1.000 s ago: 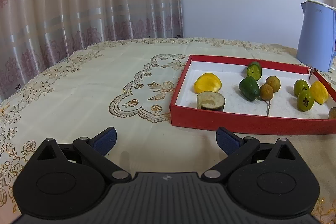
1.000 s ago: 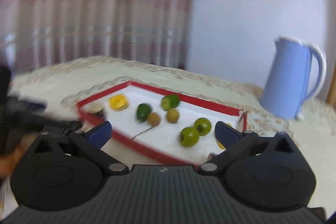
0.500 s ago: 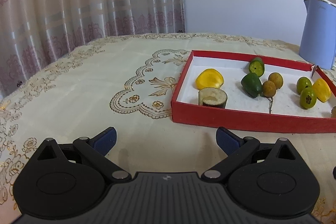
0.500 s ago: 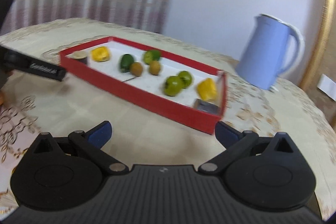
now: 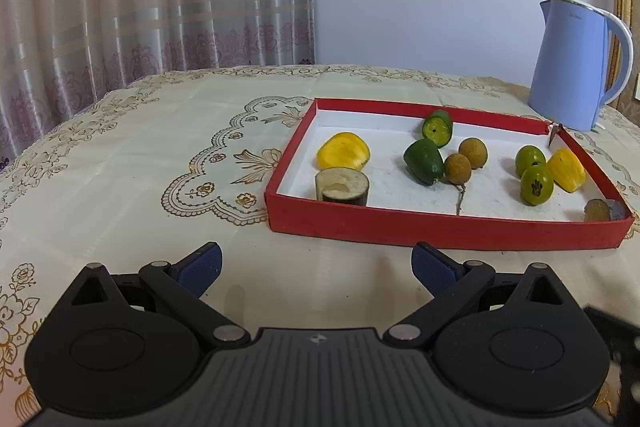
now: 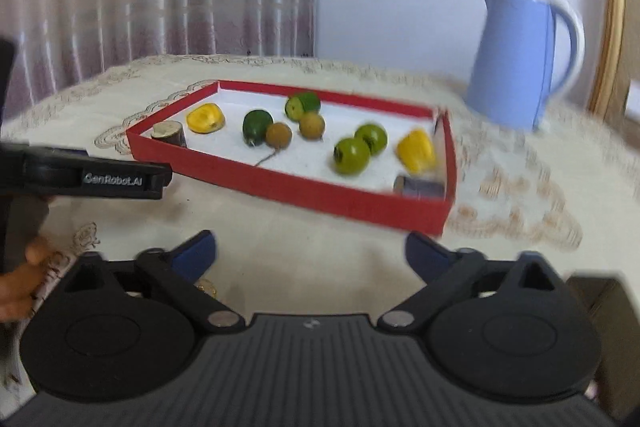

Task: Organize fruits

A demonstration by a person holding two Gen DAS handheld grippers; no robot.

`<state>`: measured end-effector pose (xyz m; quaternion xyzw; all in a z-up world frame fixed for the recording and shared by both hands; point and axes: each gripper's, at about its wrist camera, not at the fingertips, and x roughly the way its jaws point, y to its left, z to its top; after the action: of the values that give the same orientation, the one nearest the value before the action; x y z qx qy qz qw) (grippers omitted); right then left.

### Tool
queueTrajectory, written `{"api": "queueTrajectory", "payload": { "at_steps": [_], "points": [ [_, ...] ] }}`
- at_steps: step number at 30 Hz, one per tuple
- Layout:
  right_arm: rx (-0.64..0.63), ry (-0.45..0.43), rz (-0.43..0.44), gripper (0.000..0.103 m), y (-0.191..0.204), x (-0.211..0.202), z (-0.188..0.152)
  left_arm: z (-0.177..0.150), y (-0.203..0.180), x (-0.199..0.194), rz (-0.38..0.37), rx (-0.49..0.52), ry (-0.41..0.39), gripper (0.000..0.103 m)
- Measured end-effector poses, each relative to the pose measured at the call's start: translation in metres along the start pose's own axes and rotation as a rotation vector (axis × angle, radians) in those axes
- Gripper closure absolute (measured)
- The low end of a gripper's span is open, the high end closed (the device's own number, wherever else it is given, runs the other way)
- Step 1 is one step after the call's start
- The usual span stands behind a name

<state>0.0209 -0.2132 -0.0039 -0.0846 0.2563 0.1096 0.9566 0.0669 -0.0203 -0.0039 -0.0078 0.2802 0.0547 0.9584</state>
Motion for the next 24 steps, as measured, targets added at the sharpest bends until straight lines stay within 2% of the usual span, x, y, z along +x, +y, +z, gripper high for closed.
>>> {"api": "queueTrajectory", "payload": {
  "at_steps": [1, 2, 3, 4, 6, 7, 9, 12, 14, 19, 22, 24],
  "points": [
    [-0.006, 0.007, -0.005, 0.037, 0.000, 0.003, 0.000, 0.000, 0.001, 0.000, -0.002, -0.005, 0.002, 0.001],
    [0.006, 0.017, -0.009, 0.055, -0.002, 0.006, 0.001, 0.000, 0.002, 0.001, -0.005, -0.010, 0.005, 0.001],
    [0.028, 0.034, -0.005, 0.061, -0.004, 0.009, 0.002, 0.000, 0.002, 0.002, -0.009, -0.011, 0.008, 0.001],
    [0.042, 0.048, 0.003, 0.060, -0.004, 0.013, 0.004, 0.001, 0.001, 0.003, -0.010, -0.010, 0.011, 0.001],
    [0.053, 0.078, 0.007, 0.030, 0.000, 0.018, 0.005, 0.002, -0.001, 0.003, -0.010, -0.004, 0.011, 0.001],
    [0.061, 0.062, -0.015, 0.014, 0.003, 0.019, 0.005, 0.002, -0.002, 0.003, -0.012, 0.001, 0.009, 0.001],
    [0.059, 0.044, -0.037, 0.014, 0.009, 0.021, 0.006, 0.004, -0.006, 0.003, -0.014, 0.014, 0.003, 0.001],
    [0.077, 0.071, -0.011, 0.013, 0.010, 0.031, 0.008, 0.002, -0.013, 0.003, -0.005, 0.046, -0.005, 0.001],
    [0.082, 0.091, -0.007, 0.000, 0.009, 0.040, 0.007, 0.000, -0.017, 0.004, 0.002, 0.069, -0.006, 0.001],
    [0.097, 0.116, 0.009, 0.000, 0.005, 0.047, 0.009, -0.003, -0.024, 0.002, 0.015, 0.109, -0.024, 0.001],
    [0.067, 0.091, -0.025, 0.000, 0.009, 0.042, 0.013, -0.006, -0.027, -0.002, 0.026, 0.129, -0.051, 0.001],
    [0.038, 0.030, -0.019, 0.000, 0.014, 0.032, 0.012, -0.005, -0.023, -0.003, 0.015, 0.109, -0.055, 0.001]
  ]
}}
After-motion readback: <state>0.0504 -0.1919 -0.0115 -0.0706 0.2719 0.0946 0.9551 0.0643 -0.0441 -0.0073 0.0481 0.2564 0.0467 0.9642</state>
